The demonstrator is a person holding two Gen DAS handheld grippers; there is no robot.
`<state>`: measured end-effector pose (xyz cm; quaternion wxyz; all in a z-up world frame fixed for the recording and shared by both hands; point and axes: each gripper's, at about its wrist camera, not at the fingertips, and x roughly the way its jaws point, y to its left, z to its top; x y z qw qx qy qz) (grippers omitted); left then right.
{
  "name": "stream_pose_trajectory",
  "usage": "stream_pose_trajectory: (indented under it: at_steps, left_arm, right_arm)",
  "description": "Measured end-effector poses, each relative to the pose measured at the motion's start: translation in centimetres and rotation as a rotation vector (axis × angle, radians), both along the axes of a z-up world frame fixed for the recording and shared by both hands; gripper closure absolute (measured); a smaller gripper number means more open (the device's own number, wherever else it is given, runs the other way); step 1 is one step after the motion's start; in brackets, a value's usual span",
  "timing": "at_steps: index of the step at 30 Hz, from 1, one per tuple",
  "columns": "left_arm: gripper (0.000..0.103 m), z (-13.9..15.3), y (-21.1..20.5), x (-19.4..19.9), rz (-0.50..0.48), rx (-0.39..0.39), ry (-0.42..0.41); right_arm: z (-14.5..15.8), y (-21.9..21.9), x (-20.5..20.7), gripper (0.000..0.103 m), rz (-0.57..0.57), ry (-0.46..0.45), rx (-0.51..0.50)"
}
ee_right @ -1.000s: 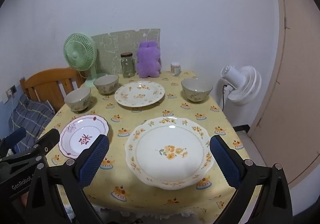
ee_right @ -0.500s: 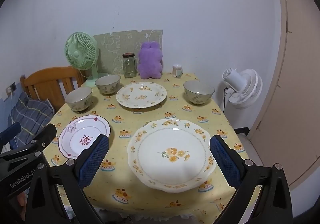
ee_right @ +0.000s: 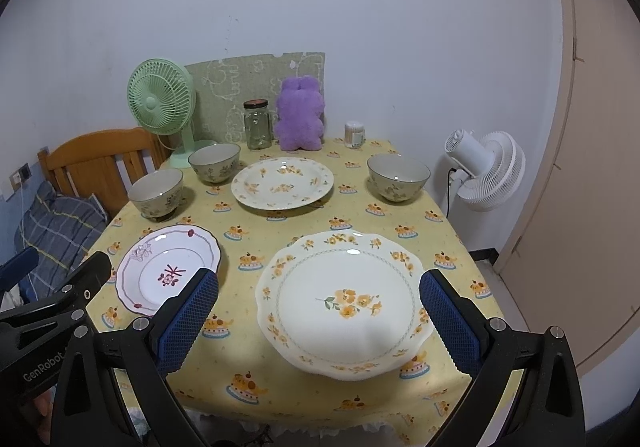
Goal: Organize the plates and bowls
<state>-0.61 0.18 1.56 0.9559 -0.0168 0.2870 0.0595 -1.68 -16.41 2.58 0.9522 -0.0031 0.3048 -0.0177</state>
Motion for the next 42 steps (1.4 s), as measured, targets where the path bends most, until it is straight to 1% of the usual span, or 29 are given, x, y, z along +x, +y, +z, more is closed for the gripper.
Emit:
stream_pose_trajectory:
  at_steps: [42]
  left_arm:
    - [0.003, 0.03, -0.73, 0.01, -0.025, -0.004, 0.001]
  right_arm:
    - [0.32, -0.54, -0.41, 0.001, -0.002, -0.005, 0.004]
